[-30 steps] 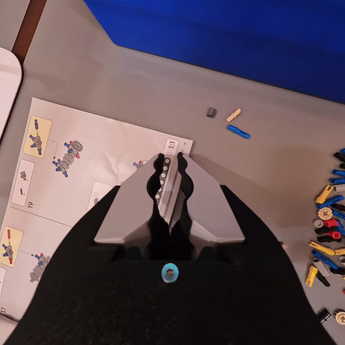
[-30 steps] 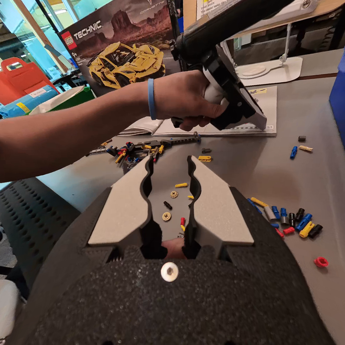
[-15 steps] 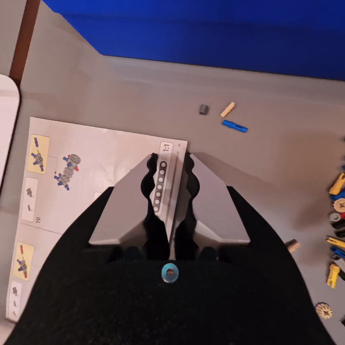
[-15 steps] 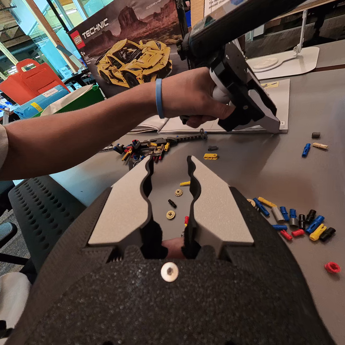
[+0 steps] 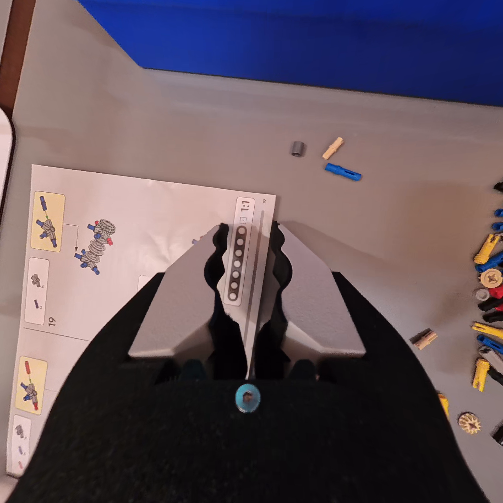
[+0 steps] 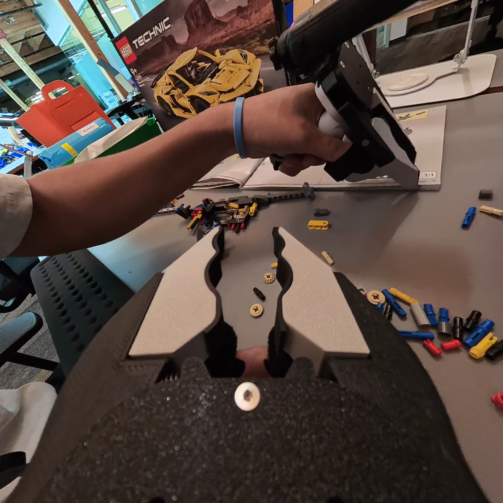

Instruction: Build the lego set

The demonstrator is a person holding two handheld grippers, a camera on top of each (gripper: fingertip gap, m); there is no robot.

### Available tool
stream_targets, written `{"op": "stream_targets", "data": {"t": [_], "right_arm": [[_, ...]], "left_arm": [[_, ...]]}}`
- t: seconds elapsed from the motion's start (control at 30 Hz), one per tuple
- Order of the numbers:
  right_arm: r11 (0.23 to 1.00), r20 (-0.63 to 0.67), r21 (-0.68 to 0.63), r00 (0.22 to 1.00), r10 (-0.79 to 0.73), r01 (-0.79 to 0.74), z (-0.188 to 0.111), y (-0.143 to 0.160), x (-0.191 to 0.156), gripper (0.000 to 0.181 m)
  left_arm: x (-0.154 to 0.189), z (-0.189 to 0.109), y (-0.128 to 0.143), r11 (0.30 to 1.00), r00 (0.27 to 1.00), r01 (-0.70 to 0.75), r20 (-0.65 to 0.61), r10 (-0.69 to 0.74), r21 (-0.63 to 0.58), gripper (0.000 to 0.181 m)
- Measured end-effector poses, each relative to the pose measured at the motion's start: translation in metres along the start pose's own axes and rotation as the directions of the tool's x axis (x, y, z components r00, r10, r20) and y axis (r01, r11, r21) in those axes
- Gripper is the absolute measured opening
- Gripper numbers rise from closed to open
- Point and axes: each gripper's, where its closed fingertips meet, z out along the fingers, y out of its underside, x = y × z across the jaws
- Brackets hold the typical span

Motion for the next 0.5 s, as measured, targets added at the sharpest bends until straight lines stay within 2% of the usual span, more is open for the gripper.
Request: {"op": "stream_targets", "data": {"t": [0.13,0.2,0.27,0.37,0.5], "right_arm": [[1.0,0.012,-0.016,1.0,-0.001,0.001,0.002,0.002,-0.002,0.036],[1.0,0.022,-0.017,1.0,0.007,-0.006,0.002,0.002,-0.002,0.036],[1.0,0.031,-0.015,0.999,0.019,-0.019,0.002,0.002,-0.002,0.036],[0.999,0.033,-0.012,0.999,0.036,-0.035,0.002,0.0,0.0,0.035],[1.0,-0.066,-0.027,0.998,-0.001,0.0,0.006,-0.008,0.023,0.035]], "left_arm": [[0.003,-0.001,0.0,1.0,0.997,0.018,-0.07,-0.018,0.004,0.027],[0.005,-0.002,-0.001,0.999,0.993,0.04,-0.112,-0.039,0.008,0.022],[0.009,-0.004,-0.004,0.997,0.985,0.07,-0.157,-0.066,0.023,0.005],[0.008,-0.003,-0.004,0.995,0.982,0.097,-0.167,-0.089,0.037,0.003],[0.005,-0.005,-0.007,0.99,0.983,0.1,-0.164,-0.083,0.096,0.001]]}}
